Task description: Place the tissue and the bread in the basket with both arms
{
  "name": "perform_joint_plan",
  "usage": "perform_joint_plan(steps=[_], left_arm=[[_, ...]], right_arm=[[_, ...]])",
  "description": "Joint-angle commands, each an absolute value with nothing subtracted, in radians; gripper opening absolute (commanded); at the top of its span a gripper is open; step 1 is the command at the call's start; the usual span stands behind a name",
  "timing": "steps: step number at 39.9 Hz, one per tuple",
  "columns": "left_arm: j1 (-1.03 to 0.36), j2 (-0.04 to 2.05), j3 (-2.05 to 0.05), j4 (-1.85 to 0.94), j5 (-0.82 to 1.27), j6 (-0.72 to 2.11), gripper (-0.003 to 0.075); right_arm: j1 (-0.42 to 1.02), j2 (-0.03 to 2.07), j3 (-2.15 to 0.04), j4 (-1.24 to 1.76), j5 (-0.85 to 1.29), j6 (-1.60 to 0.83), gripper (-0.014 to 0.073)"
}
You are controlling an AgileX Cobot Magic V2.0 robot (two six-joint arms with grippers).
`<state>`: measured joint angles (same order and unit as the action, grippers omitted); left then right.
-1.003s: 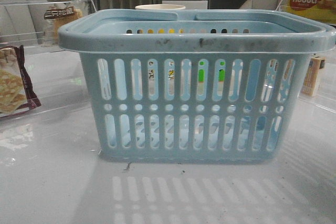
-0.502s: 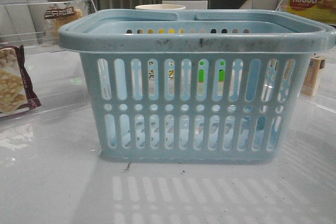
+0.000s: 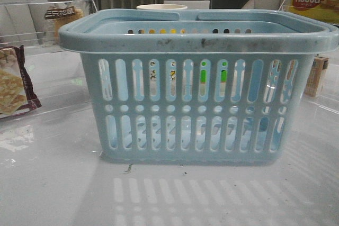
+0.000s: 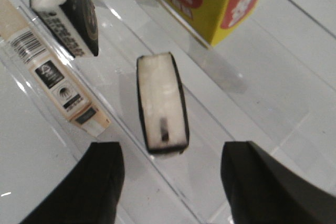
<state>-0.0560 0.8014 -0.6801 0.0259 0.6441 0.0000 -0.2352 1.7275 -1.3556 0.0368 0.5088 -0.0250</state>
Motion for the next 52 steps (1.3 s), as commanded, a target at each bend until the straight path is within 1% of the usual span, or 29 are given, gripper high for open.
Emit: perform_joint_plan(steps=[1,4,6,10,13,16,25,35,40,52], left_arm=[[-0.062,0.799,-0.709,0.027,0.579,0.000,0.0559],[-0.062,0.799,-0.709,0.027,0.579,0.000,0.0559],[-0.062,0.799,-0.709,0.027,0.579,0.000,0.0559],[-0.062,0.799,-0.709,0.027,0.579,0.000,0.0559],[-0.062,0.799,-0.709,0.027,0.579,0.000,0.0559],[-0.062,0.799,-0.709,0.027,0.579,0.000,0.0559],[-0.062,0.799,-0.709,0.027,0.579,0.000,0.0559],[-0.062,0.799,-0.709,0.027,0.579,0.000,0.0559],[-0.062,0.799,-0.709,0.027,0.579,0.000,0.0559],[-0.062,0.799,-0.709,0.027,0.575,0.000,0.0559]], right_arm=[[-0.243,1.744,-1.439,0.028,0.433,-0.025,0.0519],[-0.243,1.780,-1.464,0.028,0.424,-0.025,0.0511],[-0.243,1.798,-1.479,0.028,0.422,-0.025,0.0468],[-0.243,1.816,-1.490,0.028,0.414,-0.025,0.0308],[-0.243,1.813,-1.491,0.028,0.404,-0.025,0.0212],[-0.239,1.800,-1.497,0.029,0.406,-0.025,0.0164],[-0.192,1.668,-1.498,0.034,0.440,-0.025,0.0162],[-0.098,1.439,-1.453,0.034,0.588,-0.026,0.0162],[-0.035,1.280,-1.335,0.034,0.582,-0.030,0.0162],[0.147,0.846,-0.966,0.038,0.587,-0.034,0.0162]])
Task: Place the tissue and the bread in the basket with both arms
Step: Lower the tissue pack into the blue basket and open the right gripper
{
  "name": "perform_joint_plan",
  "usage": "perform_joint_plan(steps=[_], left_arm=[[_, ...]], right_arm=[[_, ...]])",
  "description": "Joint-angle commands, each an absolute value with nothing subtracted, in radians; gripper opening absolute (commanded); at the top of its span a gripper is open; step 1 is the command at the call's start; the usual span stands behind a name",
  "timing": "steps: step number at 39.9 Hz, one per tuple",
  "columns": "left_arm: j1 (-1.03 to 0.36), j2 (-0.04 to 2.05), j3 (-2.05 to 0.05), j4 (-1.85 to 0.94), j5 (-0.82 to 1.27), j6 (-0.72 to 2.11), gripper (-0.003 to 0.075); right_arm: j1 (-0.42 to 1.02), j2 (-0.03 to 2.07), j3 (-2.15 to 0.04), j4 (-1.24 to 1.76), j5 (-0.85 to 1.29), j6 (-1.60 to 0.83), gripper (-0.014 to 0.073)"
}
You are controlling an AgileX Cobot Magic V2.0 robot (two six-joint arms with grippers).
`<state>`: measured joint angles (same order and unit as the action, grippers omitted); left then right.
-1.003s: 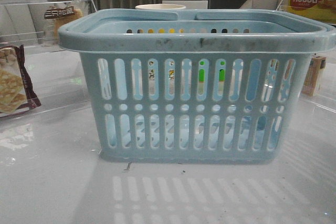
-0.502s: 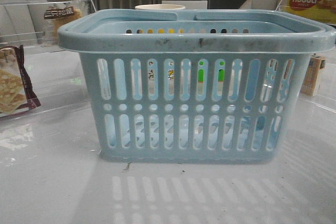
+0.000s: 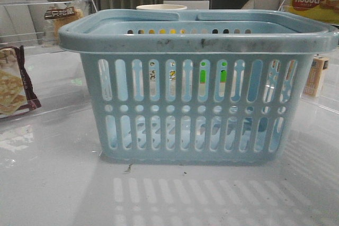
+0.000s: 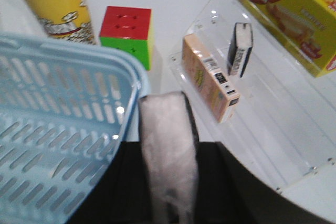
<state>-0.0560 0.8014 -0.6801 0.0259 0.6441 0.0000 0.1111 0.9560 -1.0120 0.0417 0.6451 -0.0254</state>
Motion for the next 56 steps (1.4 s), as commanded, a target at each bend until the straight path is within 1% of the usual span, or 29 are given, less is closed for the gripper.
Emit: perform_joint_plan(steps=[1,9,15,19,25,36,39,41,45,47,49,56], left_arm=[[-0.062,0.799,-0.709,0.027,0.575,0.000,0.0559],[-0.062,0.799,-0.709,0.027,0.575,0.000,0.0559],[-0.062,0.799,-0.709,0.027,0.575,0.000,0.0559],[-0.062,0.799,-0.709,0.027,0.575,0.000,0.0559],[-0.062,0.799,-0.709,0.027,0.566,0.000,0.0559],[-0.062,0.799,-0.709,0.027,0.559,0.000,0.0559],[-0.062,0.799,-0.709,0.027,0.559,0.000,0.0559],[-0.062,0.799,-0.709,0.027,0.559,0.000,0.0559],[-0.062,0.799,-0.709,0.027,0.559,0.000,0.0559],[-0.062,0.799,-0.709,0.018,0.559,0.000,0.0559],[-0.062,0.799,-0.709,0.011,0.559,0.000,0.0559],[-0.080,0.801,-0.716,0.000,0.508,0.005,0.0559]], right_arm=[[0.162,0.808,-0.935,0.041,0.592,-0.034,0.0162],[0.216,0.577,-0.764,0.051,0.640,-0.034,0.0162],[0.216,0.527,-0.714,0.064,0.606,-0.034,0.0162],[0.217,0.558,-0.716,0.132,0.543,-0.041,0.0162],[0.256,0.661,-0.723,0.250,0.425,-0.141,0.0162],[0.414,0.935,-0.818,0.271,0.237,-0.166,0.0174],[0.428,1.017,-0.863,0.252,0.192,-0.166,0.0249],[0.426,1.068,-0.892,0.250,0.173,-0.166,0.0332],[0.405,1.164,-0.948,0.244,0.139,-0.166,0.0531],[0.389,1.194,-0.976,0.244,0.153,-0.166,0.0598],[0.374,1.206,-1.002,0.244,0.184,-0.166,0.0631],[0.375,1.161,-1.030,0.244,0.272,-0.166,0.0598]])
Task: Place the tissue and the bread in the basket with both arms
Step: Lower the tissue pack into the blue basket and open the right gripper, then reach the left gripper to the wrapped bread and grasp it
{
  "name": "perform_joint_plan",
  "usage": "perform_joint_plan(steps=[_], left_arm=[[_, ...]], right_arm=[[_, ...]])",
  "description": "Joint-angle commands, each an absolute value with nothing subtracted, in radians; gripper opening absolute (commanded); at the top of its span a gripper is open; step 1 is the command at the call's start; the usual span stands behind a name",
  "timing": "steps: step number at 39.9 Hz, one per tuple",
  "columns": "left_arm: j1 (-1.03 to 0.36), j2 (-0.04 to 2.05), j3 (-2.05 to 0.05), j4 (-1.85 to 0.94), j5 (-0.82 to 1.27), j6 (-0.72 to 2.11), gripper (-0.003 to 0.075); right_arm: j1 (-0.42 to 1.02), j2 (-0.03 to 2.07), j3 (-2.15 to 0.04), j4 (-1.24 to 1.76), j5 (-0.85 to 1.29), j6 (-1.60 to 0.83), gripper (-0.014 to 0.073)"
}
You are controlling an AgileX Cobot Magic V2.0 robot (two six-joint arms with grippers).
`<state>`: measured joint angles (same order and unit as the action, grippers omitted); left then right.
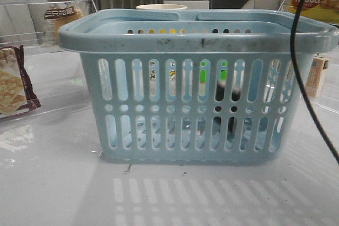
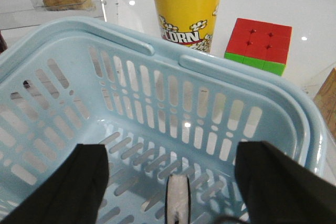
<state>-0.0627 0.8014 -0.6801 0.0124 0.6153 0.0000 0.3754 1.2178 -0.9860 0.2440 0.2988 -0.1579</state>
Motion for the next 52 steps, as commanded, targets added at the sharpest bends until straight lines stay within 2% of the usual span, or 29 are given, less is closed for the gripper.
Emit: perform_joint_plan(steps=[1,12,18,30,42,52], left_arm=[[-0.089,0.804,-0.718,0.000,0.494,0.005,0.0559],[-0.195,0.998,-0.860,0.000,0.432,0.021,0.0559],[-0.198,1.176,-0.989,0.000,0.371,0.021,0.0559],[-0.194,1.540,-1.286,0.000,0.361,0.021,0.0559],[-0.160,1.819,-1.573,0.000,0.338,0.021,0.0559],[-0.151,1.964,-1.703,0.000,0.218,0.021,0.0558]], right_arm=[[0.376,1.150,-1.029,0.241,0.288,-0.166,0.0592],[0.403,0.950,-0.991,0.193,0.483,-0.184,0.0516],[0.403,0.849,-0.964,0.192,0.581,-0.184,0.0516],[0.403,0.665,-0.880,0.174,0.611,-0.184,0.0516],[0.403,0.639,-0.878,0.170,0.662,-0.184,0.0516],[0.403,0.639,-0.878,0.170,0.662,-0.184,0.0516]])
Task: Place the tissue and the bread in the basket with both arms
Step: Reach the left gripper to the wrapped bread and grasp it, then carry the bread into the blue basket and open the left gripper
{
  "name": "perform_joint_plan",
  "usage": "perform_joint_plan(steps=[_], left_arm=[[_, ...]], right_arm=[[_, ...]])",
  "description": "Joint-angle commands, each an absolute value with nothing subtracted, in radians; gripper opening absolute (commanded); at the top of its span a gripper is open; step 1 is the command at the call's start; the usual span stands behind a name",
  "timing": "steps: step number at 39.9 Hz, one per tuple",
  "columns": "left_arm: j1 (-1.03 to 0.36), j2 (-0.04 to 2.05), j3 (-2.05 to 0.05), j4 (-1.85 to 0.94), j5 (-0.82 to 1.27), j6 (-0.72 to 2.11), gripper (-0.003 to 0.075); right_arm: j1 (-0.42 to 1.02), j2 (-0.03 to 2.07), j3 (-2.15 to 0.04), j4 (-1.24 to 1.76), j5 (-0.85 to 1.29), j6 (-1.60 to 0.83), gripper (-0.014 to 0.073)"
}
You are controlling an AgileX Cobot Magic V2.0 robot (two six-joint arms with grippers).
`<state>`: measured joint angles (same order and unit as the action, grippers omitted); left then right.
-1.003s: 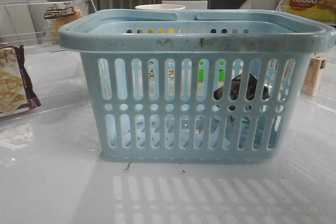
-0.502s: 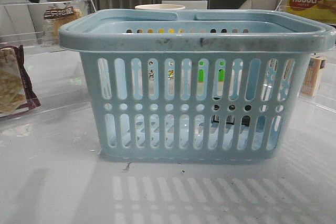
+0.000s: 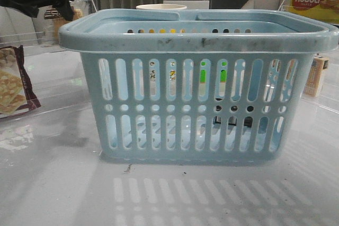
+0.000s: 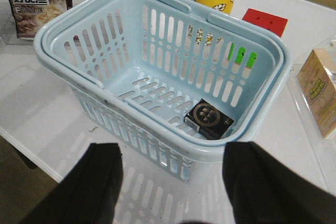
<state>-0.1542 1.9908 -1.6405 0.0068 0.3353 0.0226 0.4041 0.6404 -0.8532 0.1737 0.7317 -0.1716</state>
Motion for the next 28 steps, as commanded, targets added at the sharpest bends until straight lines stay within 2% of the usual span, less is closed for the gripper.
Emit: perform_joint_plan(steps=[1,5,11,16,17,28], left_arm=[[-0.151,1.976,-1.713,0.000,0.216,0.021,0.0553],[-0.151,2.002,-1.730,0.000,0.200,0.021,0.0461],[-0.151,2.006,-1.730,0.000,0.188,0.021,0.0239],[-0.151,1.985,-1.731,0.000,0.219,0.021,0.0102],[-0.151,1.977,-1.731,0.000,0.227,0.021,0.0085],[-0.180,1.768,-1.731,0.000,0.331,0.023,0.0092]], right_arm=[[0.403,0.639,-0.878,0.170,0.663,-0.184,0.0516],[0.403,0.639,-0.878,0.170,0.663,-0.184,0.0516],[0.403,0.639,-0.878,0.170,0.664,-0.184,0.0516],[0.403,0.639,-0.878,0.170,0.664,-0.184,0.0516],[0.403,0.639,-0.878,0.170,0.664,-0.184,0.0516],[0.403,0.639,-0.878,0.170,0.664,-0.184,0.0516]])
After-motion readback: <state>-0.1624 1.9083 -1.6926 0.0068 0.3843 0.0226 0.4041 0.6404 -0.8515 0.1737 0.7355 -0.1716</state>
